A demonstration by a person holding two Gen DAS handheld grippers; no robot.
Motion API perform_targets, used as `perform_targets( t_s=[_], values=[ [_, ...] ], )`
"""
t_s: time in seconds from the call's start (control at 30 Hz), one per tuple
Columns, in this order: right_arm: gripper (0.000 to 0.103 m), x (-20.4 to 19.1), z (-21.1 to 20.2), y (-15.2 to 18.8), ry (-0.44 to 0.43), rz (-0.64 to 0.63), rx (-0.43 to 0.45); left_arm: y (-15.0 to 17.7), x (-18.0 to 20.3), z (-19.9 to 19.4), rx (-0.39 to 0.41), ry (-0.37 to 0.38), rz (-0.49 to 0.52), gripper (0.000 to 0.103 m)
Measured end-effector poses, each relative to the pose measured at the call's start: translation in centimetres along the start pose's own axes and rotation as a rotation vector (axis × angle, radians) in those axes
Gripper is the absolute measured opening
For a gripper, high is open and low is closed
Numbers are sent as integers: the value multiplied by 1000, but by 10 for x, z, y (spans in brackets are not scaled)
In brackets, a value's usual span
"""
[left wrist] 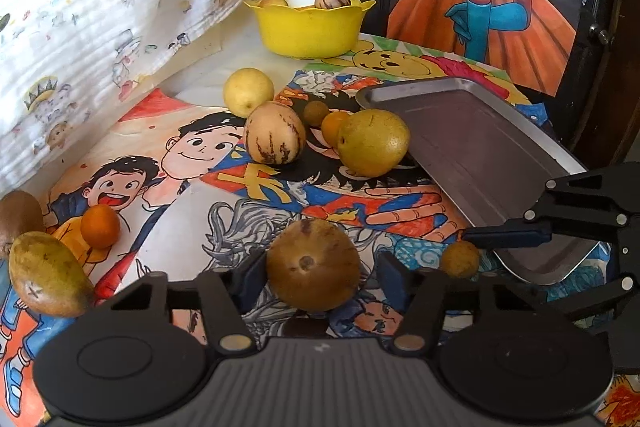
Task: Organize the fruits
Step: 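Carry both fruits over the metal tray and open both tools to release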
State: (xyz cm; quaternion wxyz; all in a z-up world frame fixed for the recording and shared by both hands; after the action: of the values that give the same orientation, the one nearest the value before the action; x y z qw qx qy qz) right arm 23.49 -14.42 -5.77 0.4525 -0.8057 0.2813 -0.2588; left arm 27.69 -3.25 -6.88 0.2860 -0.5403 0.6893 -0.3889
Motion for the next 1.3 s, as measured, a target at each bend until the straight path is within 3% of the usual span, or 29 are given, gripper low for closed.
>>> perform_targets(
  t_s=[0.07,0.37,0.6,0.83,1.0,1.3],
  values=[
    [31,1,0,0,2,12,3,0,-3,0,-1,-9,-9,53],
    [30,1,-8,-1,31,42,45,-3,-2,-8,-6,-37,-54,51],
    [30,16,-40,-13,64,71,124,-31,7,-25,45,-66,-79,51],
    [30,77,-80,-29,152,67,188,-97,33,-26,112,-17,-24,51],
    [30,134,-86,-40,216,53,194,-138,58,-5,164,9,5,51],
    [30,216,-38,-29,249,86,142,-153,78,88,81,-13,22,51]
  ],
)
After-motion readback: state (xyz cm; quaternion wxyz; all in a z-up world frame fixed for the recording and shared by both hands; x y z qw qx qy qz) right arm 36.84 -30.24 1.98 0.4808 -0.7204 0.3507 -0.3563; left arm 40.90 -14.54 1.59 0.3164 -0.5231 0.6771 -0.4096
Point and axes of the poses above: each gripper's, at about its wrist camera, not at the fingertips, and z roughly the way its jaws point, x to its right, y to its underside, the point moved 8 cm from there along z, roughly the way its jaws point, and after that the axes turned 12 degrees about x, right-handed, at the moved point
